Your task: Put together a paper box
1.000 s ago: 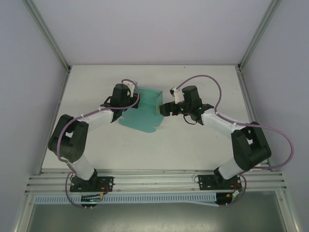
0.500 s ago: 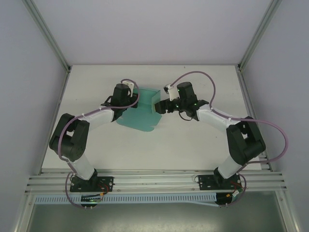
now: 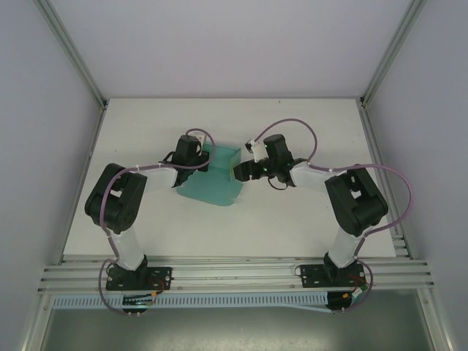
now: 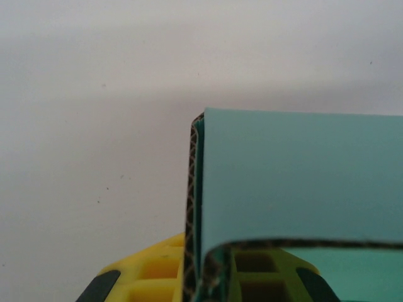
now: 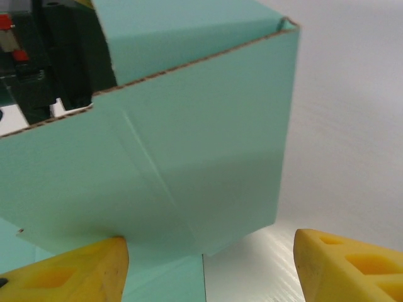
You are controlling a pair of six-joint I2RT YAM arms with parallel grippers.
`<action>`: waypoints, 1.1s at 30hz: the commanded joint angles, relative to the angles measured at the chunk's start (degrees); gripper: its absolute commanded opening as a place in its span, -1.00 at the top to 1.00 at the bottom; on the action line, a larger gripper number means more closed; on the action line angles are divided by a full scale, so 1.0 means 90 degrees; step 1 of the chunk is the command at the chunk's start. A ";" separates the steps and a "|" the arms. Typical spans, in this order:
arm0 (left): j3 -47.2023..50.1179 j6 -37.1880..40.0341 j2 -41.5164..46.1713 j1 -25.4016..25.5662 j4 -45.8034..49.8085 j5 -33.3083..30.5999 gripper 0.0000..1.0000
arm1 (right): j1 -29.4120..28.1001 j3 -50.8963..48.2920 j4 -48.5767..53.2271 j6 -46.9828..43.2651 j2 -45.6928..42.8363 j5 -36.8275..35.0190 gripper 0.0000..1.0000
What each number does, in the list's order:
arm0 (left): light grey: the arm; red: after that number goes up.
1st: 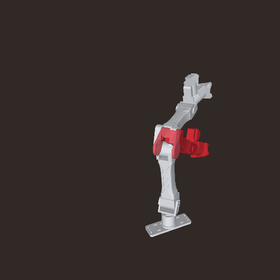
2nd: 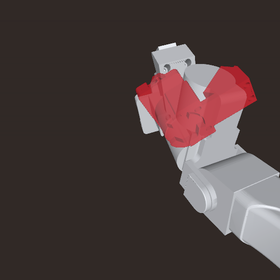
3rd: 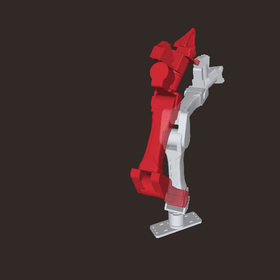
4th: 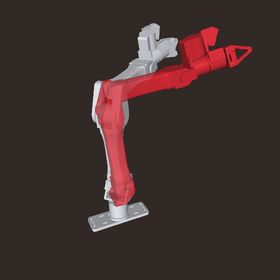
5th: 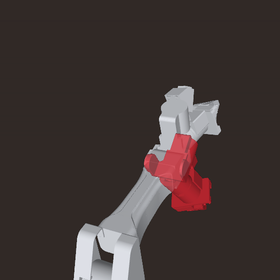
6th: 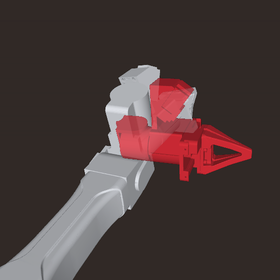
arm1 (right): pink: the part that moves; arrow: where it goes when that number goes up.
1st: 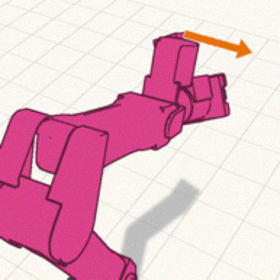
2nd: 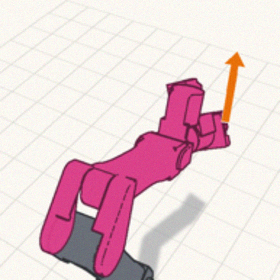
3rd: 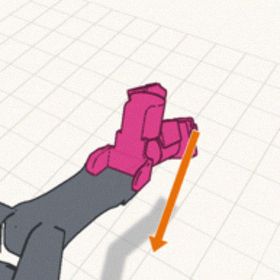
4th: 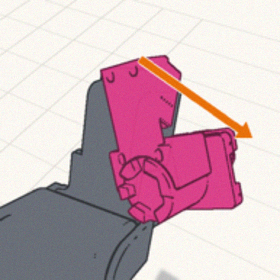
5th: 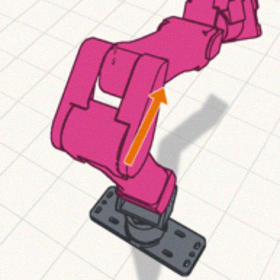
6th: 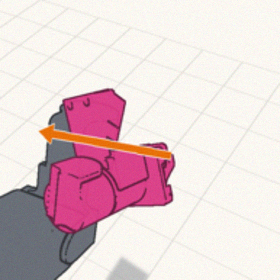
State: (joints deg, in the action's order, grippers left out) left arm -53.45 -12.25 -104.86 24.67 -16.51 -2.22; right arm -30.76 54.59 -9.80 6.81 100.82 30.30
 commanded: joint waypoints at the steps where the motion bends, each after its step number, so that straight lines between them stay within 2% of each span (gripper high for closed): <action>1: 0.0041 -0.0026 -0.0078 0.0047 -0.0329 0.0045 1.00 | -0.0106 0.0017 -0.0464 -0.0164 0.0075 0.0739 -0.39; 4: 0.0038 -0.0073 -0.0122 0.0042 -0.0283 0.0003 1.00 | -0.0107 0.0019 -0.0517 -0.0210 0.0084 0.0752 -0.39; 10: 0.0064 -0.0121 -0.0117 0.0047 -0.0275 0.0002 1.00 | -0.0115 0.0298 -0.0420 0.0048 0.0346 0.0175 -0.37; 14: 0.0032 -0.0129 -0.0129 0.0062 -0.0199 -0.0090 1.00 | -0.0131 0.0357 -0.0727 0.0640 0.0454 -0.0577 -0.31; 17: 0.0012 -0.0117 -0.0137 0.0111 -0.0128 -0.0219 1.00 | -0.0318 0.0436 -0.0499 0.0899 0.0484 -0.1524 -0.25; 21: 0.0023 -0.0103 -0.0126 0.0151 -0.0089 -0.0278 1.00 | -0.0554 0.0535 -0.0189 0.0887 0.0591 -0.2284 -0.14; 33: 0.0152 0.0070 -0.0060 0.0189 -0.0203 -0.0097 1.00 | -0.0362 0.0948 -0.0027 0.0713 0.1301 -0.2400 -0.10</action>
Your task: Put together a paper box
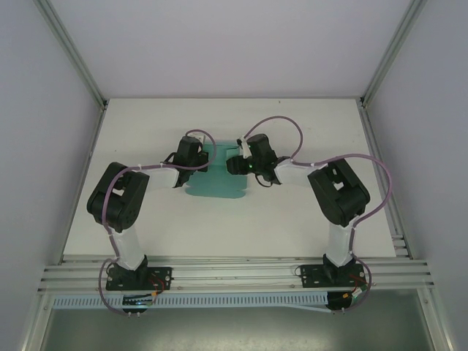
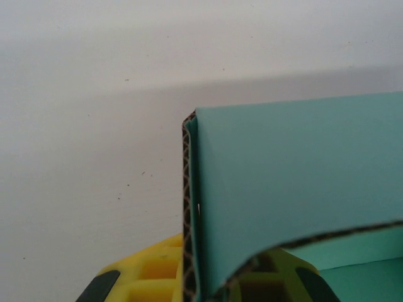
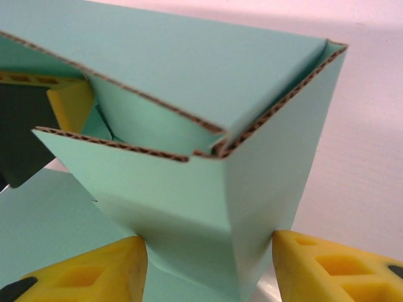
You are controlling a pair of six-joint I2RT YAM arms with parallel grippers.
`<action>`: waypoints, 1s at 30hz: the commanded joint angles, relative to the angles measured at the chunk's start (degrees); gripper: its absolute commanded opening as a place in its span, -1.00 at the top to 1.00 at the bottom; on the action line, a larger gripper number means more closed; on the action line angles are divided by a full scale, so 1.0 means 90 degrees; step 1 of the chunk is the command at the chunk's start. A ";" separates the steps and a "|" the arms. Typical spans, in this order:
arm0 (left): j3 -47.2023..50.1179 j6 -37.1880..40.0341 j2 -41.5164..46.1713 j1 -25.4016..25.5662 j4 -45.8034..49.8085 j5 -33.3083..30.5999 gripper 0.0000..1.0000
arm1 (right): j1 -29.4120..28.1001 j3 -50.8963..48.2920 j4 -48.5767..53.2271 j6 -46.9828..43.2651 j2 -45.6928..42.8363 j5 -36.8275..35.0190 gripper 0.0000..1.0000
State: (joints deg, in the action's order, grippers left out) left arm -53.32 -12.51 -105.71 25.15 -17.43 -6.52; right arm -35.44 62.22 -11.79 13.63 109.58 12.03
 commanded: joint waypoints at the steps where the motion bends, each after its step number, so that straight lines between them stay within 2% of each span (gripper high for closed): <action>1: 0.0136 0.0125 0.0042 0.0138 -0.0114 0.0404 1.00 | 0.0194 0.0116 0.0215 -0.0023 0.0375 -0.0375 -0.10; 5: 0.0124 0.0210 0.0018 0.0165 -0.0108 0.0442 1.00 | 0.0268 0.0235 0.0363 0.0037 0.0566 -0.0501 -0.12; 10: 0.0119 0.0306 0.0036 0.0193 -0.0073 0.0456 1.00 | 0.0323 0.0241 0.0197 0.0035 0.0701 -0.0427 -0.04; 15: 0.0168 0.0336 0.0124 0.0243 -0.0089 0.0378 1.00 | 0.0325 0.0426 0.0221 0.0169 0.0944 -0.0602 0.26; 21: 0.0126 0.0234 0.0221 0.0267 0.0086 0.0239 1.00 | 0.0224 0.0335 0.0645 0.0418 0.0741 -0.2071 0.75; 24: 0.0033 0.0054 0.0281 0.0271 0.0298 0.0091 1.00 | 0.0131 0.0454 0.1395 0.0570 0.0676 -0.3103 0.97; 27: -0.0042 -0.0040 0.0303 0.0275 0.0544 -0.0117 1.00 | 0.0099 0.0710 0.2352 0.0788 0.0686 -0.3968 1.00; 30: -0.0080 -0.0244 0.0317 0.0273 0.0797 -0.0430 1.00 | 0.0095 0.0743 0.2823 0.1008 0.0602 -0.4690 1.00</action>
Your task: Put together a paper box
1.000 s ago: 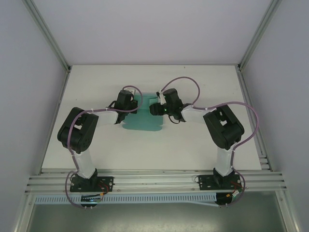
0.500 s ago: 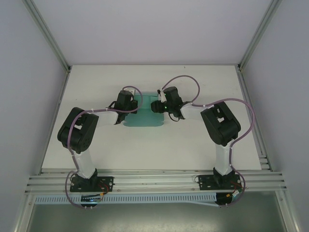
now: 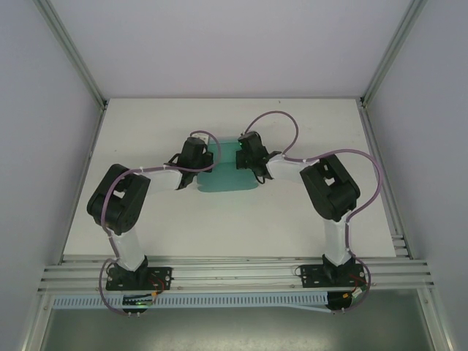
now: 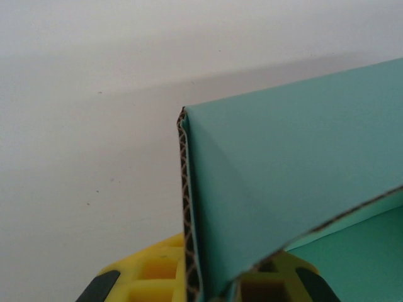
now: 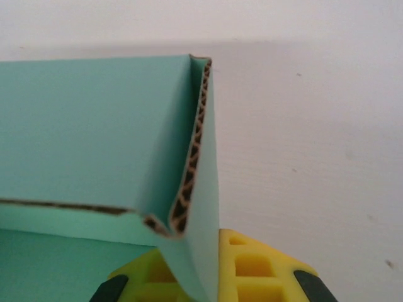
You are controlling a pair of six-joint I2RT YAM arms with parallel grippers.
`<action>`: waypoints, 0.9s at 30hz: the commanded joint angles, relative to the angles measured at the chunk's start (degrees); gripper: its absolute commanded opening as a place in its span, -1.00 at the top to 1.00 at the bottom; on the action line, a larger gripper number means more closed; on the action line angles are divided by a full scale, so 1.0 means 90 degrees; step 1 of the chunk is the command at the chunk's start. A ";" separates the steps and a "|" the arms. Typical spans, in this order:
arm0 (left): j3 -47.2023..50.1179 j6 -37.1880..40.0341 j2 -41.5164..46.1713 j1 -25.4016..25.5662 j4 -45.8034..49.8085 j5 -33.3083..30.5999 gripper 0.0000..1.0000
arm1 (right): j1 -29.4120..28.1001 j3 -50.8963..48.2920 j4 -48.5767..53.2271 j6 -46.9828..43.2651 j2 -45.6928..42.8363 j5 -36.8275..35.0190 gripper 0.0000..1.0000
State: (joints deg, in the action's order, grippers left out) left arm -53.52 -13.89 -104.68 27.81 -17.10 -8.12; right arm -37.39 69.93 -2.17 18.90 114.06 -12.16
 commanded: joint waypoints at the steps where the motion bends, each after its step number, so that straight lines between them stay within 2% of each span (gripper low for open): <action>1: -0.0060 -0.0134 0.0215 -0.0015 0.0826 -0.0295 1.00 | 0.0307 -0.0110 0.1906 0.0498 0.0071 -0.2226 1.00; 10: -0.0424 -0.0537 0.0313 -0.0022 0.1865 -0.1243 1.00 | 0.0315 0.0871 0.4397 0.1267 0.0461 -0.4527 1.00; 14: -0.0578 -0.0663 0.0246 -0.0018 0.2143 -0.1266 1.00 | 0.0316 0.1050 0.4917 0.1677 0.0641 -0.4934 1.00; 20: -0.0743 -0.1054 0.0224 -0.0023 0.2737 -0.1476 1.00 | 0.0401 0.1499 0.6118 0.2800 0.0940 -0.6046 1.00; 24: -0.0604 -0.1016 0.0334 -0.0023 0.2625 -0.1540 1.00 | 0.0536 0.1365 0.5664 0.2675 0.0867 -0.5720 1.00; 25: -0.0608 -0.1025 0.0335 -0.0021 0.2676 -0.1595 1.00 | 0.0541 0.1245 0.5317 0.2497 0.0761 -0.5615 1.00; 27: -0.0596 -0.0948 0.0351 -0.0017 0.2563 -0.1403 1.00 | 0.0521 0.0694 0.3923 0.1779 0.0378 -0.5191 1.00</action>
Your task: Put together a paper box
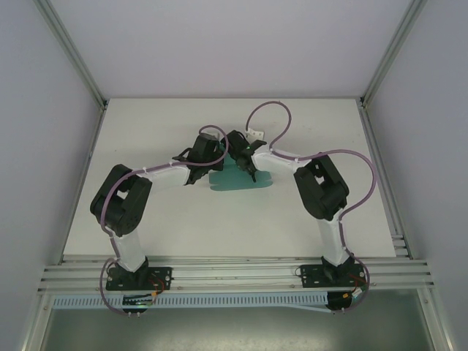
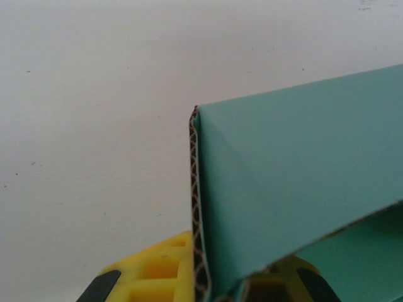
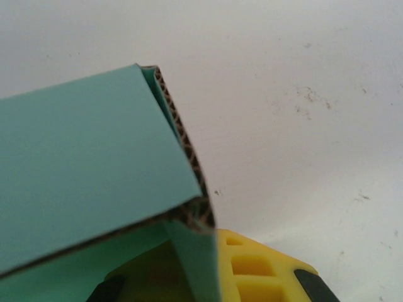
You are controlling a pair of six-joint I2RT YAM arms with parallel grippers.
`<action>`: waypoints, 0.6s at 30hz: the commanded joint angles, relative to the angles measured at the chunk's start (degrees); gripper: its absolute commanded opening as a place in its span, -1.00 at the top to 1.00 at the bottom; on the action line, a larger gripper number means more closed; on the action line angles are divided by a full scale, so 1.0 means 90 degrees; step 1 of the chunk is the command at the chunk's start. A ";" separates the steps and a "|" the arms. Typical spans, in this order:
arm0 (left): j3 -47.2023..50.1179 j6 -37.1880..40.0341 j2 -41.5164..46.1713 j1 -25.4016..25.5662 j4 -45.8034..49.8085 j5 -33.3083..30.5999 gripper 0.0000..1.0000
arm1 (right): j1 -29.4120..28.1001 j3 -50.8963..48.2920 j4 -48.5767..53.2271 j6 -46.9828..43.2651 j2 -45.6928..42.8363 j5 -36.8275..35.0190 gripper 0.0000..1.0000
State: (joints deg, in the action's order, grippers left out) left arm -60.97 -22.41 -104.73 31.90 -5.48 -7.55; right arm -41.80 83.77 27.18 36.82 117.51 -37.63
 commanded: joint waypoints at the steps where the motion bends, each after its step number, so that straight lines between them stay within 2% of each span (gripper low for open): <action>1: 0.0248 0.0027 0.0366 -0.0481 0.1161 -0.1274 1.00 | 0.1019 -0.1144 -0.0095 -0.0550 -0.0209 -0.1915 1.00; 5: 0.0312 0.0172 0.0446 -0.0472 0.0591 -0.0270 1.00 | 0.1031 -0.2642 -0.3785 -0.1625 -0.1034 0.0149 0.95; 6: 0.0330 0.0217 0.0473 -0.0468 0.0475 -0.0084 1.00 | 0.1031 -0.2964 -0.4608 -0.1783 -0.1173 0.0481 0.87; 9: 0.0407 0.0298 0.0484 -0.0468 0.0228 0.0097 1.00 | 0.1031 -0.3684 -0.6480 -0.2369 -0.1482 0.1584 0.41; 11: 0.0396 0.0356 0.0469 -0.0466 0.0170 0.0089 1.00 | 0.1031 -0.3913 -0.6977 -0.2616 -0.1658 0.2303 0.11; 13: 0.0354 0.0377 0.0437 -0.0471 0.0190 0.0082 1.00 | 0.1031 -0.4047 -0.7092 -0.2842 -0.1832 0.3044 0.00; 16: 0.0364 0.0421 0.0409 -0.0468 0.0081 0.0176 1.00 | 0.1031 -0.4153 -0.7030 -0.2964 -0.2076 0.3970 -0.33; 18: 0.0370 0.0472 0.0396 -0.0468 0.0039 0.0204 1.00 | 0.1031 -0.4261 -0.6998 -0.2962 -0.2274 0.4279 -0.47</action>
State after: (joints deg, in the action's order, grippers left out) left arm -58.48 -20.10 -102.54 28.67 -6.63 -4.56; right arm -33.61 46.59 -30.83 12.51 100.79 -5.04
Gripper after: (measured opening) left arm 0.079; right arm 0.716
